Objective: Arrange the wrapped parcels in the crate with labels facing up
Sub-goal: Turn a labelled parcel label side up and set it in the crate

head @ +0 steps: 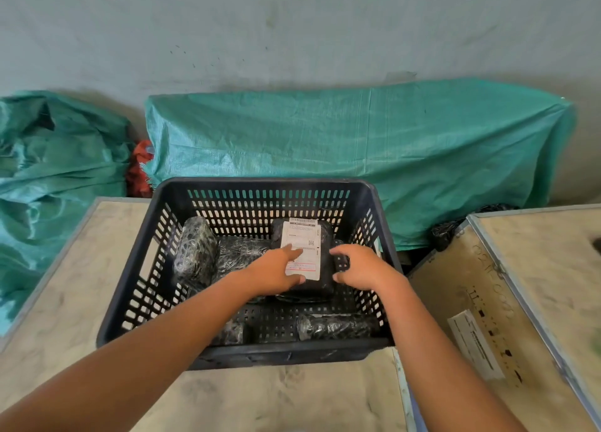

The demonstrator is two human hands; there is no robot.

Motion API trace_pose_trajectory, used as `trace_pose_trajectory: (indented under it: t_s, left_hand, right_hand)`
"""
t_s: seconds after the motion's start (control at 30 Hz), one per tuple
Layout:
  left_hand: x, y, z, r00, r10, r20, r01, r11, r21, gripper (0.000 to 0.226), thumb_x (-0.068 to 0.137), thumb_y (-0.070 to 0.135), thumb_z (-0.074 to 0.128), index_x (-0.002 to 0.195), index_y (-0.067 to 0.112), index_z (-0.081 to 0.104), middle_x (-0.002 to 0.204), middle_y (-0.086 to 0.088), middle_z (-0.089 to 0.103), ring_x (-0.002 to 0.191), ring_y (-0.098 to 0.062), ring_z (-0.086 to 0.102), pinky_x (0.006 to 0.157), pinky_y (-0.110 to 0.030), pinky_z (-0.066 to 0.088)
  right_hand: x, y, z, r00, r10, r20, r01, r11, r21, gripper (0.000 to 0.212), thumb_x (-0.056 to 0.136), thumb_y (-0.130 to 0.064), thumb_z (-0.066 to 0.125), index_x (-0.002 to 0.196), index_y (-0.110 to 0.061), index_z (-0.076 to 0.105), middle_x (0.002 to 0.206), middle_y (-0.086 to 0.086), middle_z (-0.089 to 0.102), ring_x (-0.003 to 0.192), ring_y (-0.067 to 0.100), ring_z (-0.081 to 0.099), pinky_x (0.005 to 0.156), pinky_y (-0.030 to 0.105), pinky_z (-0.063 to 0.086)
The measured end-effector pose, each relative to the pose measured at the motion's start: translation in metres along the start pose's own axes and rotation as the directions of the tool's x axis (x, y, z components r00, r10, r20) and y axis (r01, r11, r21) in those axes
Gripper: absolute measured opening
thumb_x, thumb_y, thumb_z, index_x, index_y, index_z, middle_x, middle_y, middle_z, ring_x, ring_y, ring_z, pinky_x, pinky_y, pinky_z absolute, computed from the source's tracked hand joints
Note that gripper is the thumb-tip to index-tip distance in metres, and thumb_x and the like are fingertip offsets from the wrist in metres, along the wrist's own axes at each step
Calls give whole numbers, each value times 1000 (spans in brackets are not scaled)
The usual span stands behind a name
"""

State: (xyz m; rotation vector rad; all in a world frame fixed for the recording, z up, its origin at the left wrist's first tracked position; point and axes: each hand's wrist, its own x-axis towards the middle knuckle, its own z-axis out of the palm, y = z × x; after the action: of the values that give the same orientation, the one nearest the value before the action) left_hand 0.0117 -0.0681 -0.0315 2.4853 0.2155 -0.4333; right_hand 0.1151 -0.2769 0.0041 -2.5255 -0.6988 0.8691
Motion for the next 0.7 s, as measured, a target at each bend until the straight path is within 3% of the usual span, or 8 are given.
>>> trace_pose_trajectory:
  t_s: [0.1,0.17,0.23,0.3,0.4,0.47,0.6,0.7]
  left_hand:
    - [-25,10,-3,996,64,68,-62,997,-39,71,90,47,69,152,24,44,153,0,48,138,-23,46,113,-36,37]
    - [-39,20,3,971,139,194,-137,990,-23,58,88,47,70,141,28,57,133,7,65,118,-19,62,95,-32,49]
    - [-48,28,10,940,159,301,-171,985,16,61,88,49,70,142,22,58,134,7,65,115,-16,63,94,-28,48]
    - [-52,32,17,925,163,344,-203,976,84,62,91,44,68,144,16,54,142,1,60,121,-16,61,99,-27,45]
    - [-53,35,25,925,178,334,-240,959,153,56,94,28,67,146,11,52,140,-5,62,121,-20,60,90,-19,39]
    - [-50,39,24,929,179,323,-245,953,178,59,92,26,70,146,8,51,139,-7,62,120,-22,60,92,-20,42]
    - [-38,46,23,952,140,273,-208,949,236,65,81,31,81,136,6,58,125,-12,67,113,-30,62,94,-40,51]
    - [-32,46,27,966,152,210,-196,959,205,71,76,27,85,138,9,55,122,-11,68,111,-29,62,89,-35,50]
  right_hand:
    - [-37,5,-3,992,1,124,6,998,-57,73,77,-18,88,141,-34,59,149,-6,52,125,17,59,90,26,47]
    - [-56,6,4,976,23,216,-10,998,-61,65,73,-13,91,128,-39,68,140,-7,57,122,16,59,91,29,49]
    - [-66,7,14,972,31,233,-14,997,-75,52,75,-6,89,112,-41,76,133,-5,65,110,13,63,86,27,52]
    - [-69,7,21,985,21,174,-8,997,-76,45,77,-4,87,104,-39,80,126,-4,69,100,9,63,80,23,50]
    - [-70,6,23,994,15,109,-6,997,-82,40,77,-6,88,103,-36,82,128,-3,68,89,4,57,75,20,45]
    - [-68,6,23,995,14,97,-5,995,-96,40,81,-7,86,108,-35,82,130,-1,68,94,8,59,78,21,44]
    - [-62,4,27,999,16,-52,-19,998,-62,35,92,-9,75,121,-30,78,131,5,69,110,20,67,90,18,44]
    - [-58,5,31,991,40,-128,-38,999,17,33,95,-8,71,123,-24,77,132,6,70,113,21,67,96,20,46]
